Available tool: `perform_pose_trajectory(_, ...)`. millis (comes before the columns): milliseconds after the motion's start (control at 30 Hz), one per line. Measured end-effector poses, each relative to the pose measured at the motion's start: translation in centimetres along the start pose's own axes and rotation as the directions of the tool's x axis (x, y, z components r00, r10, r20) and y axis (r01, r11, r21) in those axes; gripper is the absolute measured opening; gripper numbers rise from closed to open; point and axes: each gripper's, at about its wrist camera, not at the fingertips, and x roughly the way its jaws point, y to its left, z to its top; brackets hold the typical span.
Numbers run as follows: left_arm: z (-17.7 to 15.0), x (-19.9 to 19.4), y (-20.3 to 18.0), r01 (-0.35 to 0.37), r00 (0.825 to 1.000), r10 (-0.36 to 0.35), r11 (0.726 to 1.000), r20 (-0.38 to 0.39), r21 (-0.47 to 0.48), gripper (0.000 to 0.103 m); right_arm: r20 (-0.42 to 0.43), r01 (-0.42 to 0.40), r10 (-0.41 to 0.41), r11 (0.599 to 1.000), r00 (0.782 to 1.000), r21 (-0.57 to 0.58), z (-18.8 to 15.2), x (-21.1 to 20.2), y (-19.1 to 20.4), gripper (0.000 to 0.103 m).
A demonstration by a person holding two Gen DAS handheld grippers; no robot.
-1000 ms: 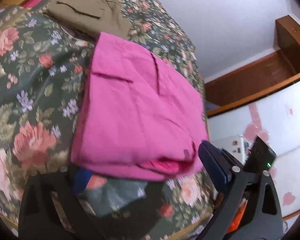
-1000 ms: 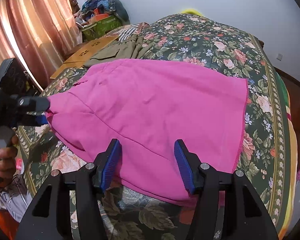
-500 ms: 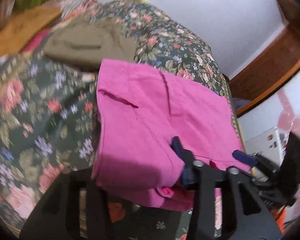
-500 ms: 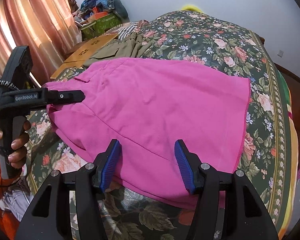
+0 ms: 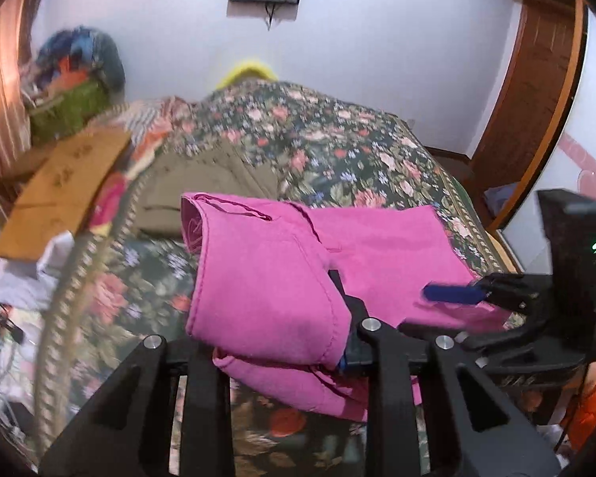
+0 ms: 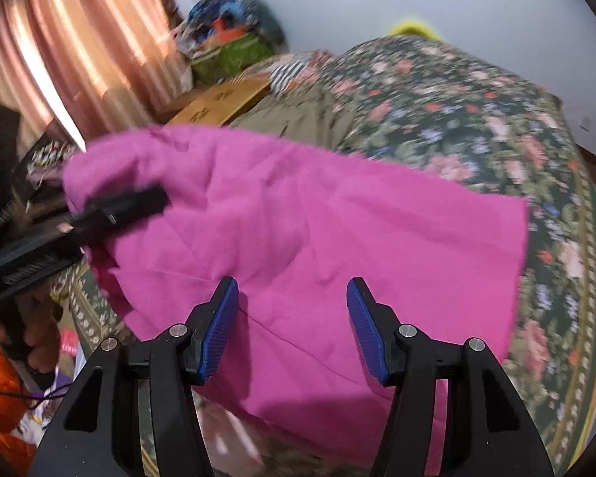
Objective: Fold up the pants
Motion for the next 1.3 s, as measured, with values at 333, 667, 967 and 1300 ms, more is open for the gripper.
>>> perform_pose_trajectory(333,0.3,-1.4,-0.3,-0.008,0.999,0.006,0.999,0.032,0.042,0.023,-0.083,-0.088,0.083,0.994,0.993,-0.057,-0.8,2.4,3.3,0.053)
perform_pose_trajectory(667,2.1,-1.4,-4.7,0.03,0.998,-0.039,0.989,0.058,0.144,0.023,0.008,0.047,-0.048,0.997,0.999,0.06,-4.1,-4.1,-1.9,0.053)
perform_pose_trajectory(967,3.5,-0.3,-9.8,0.088,0.993,-0.103,0.969,0.05,0.231,0.023,0.01,0.082,-0.084,0.989,0.996,0.122,-6.6,-3.7,-4.0,0.058)
perform_pose_trajectory(1300,4.2,2.4,-14.6,0.201,0.979,-0.2,0.936,-0.036,0.287,0.022,0.042,0.055,-0.061,0.99,0.997,0.133,-7.1,-4.0,-4.4,0.059)
